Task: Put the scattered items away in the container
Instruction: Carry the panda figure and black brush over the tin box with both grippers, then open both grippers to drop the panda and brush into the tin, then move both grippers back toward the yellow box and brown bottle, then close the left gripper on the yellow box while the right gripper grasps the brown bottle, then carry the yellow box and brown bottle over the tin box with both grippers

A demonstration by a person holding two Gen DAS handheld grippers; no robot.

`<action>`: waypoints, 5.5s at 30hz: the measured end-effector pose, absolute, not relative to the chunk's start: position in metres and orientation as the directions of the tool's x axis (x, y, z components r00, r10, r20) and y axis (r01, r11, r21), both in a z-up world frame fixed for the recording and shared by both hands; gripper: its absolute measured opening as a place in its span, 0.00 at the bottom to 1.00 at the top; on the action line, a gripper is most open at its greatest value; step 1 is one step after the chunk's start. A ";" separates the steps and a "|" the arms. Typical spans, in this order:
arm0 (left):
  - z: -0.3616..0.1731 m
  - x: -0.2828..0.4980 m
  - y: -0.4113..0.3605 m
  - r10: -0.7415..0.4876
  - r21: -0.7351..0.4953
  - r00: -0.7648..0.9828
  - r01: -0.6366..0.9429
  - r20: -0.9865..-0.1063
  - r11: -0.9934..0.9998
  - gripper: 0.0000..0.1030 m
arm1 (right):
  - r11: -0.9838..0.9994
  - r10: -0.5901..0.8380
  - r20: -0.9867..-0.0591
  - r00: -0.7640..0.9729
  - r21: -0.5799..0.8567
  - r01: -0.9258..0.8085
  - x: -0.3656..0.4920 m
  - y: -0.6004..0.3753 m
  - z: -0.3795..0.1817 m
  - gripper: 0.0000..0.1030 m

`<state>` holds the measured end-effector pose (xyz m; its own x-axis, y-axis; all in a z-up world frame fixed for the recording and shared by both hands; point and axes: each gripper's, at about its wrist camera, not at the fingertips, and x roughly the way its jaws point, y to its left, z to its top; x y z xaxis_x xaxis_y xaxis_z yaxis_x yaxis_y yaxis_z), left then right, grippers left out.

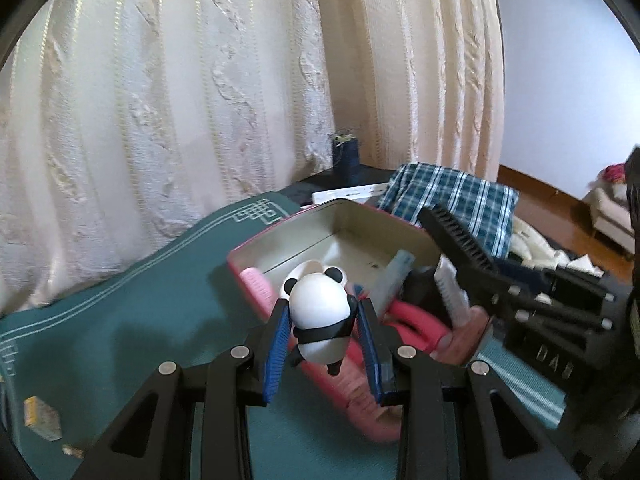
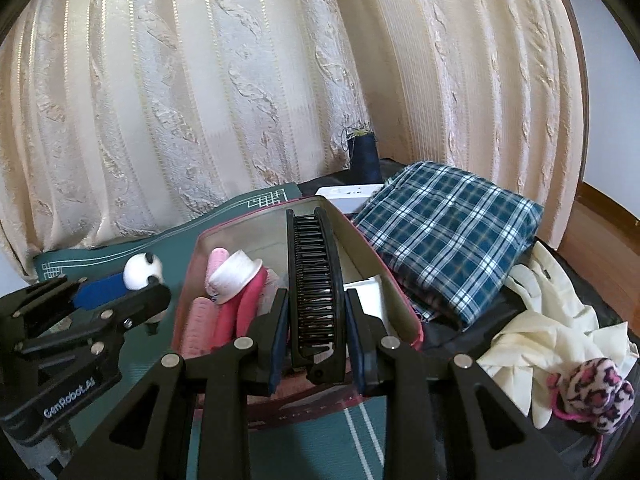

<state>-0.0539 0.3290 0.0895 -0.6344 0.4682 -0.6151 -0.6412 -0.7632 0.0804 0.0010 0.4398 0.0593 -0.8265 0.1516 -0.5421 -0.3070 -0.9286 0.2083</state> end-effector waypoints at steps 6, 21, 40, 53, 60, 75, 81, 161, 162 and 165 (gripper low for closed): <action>0.082 -0.070 0.339 0.551 -0.042 -0.553 -0.681 -0.625 -0.731 0.36 | -0.932 0.142 -0.555 -0.820 0.205 -0.300 -0.009 0.442 0.056 0.28; 0.098 -0.072 0.307 0.559 -0.088 -0.616 -0.625 -0.555 -0.776 0.76 | -0.940 0.127 -0.554 -0.823 0.198 -0.279 -0.012 0.434 0.058 0.65; 0.091 -0.067 0.233 0.459 -0.105 -0.684 -0.493 -0.567 -0.864 0.76 | -0.971 0.128 -0.562 -0.817 0.097 -0.219 -0.018 0.381 0.073 0.71; 0.083 -0.066 0.164 0.389 -0.128 -0.717 -0.391 -0.579 -0.911 0.76 | -0.989 0.089 -0.575 -0.813 0.047 -0.141 -0.031 0.325 0.074 0.71; 0.078 -0.066 0.128 0.356 -0.142 -0.729 -0.340 -0.585 -0.930 0.76 | -0.995 0.057 -0.588 -0.807 0.032 -0.093 -0.038 0.293 0.073 0.72; 0.053 -0.074 0.028 0.248 -0.173 -0.734 -0.179 -0.632 -0.969 0.76 | -0.997 -0.057 -0.642 -0.764 0.070 0.016 -0.057 0.239 0.060 0.72; 0.043 -0.081 -0.013 0.169 -0.150 -0.733 -0.091 -0.659 -0.984 0.76 | -0.994 -0.099 -0.667 -0.739 0.097 0.045 -0.066 0.224 0.048 0.72; 0.045 -0.136 -0.025 0.226 -0.179 -0.749 -0.145 -0.623 -0.973 0.46 | -0.937 -0.349 -0.637 -0.687 0.243 0.251 -0.073 0.186 0.052 0.21; 0.047 -0.131 -0.019 0.234 -0.178 -0.747 -0.156 -0.622 -0.972 0.46 | -0.938 -0.346 -0.630 -0.695 0.246 0.244 -0.068 0.192 0.054 0.21; 0.052 -0.120 -0.003 0.253 -0.175 -0.745 -0.183 -0.618 -0.967 0.46 | -0.943 -0.330 -0.605 -0.725 0.254 0.217 -0.058 0.208 0.064 0.21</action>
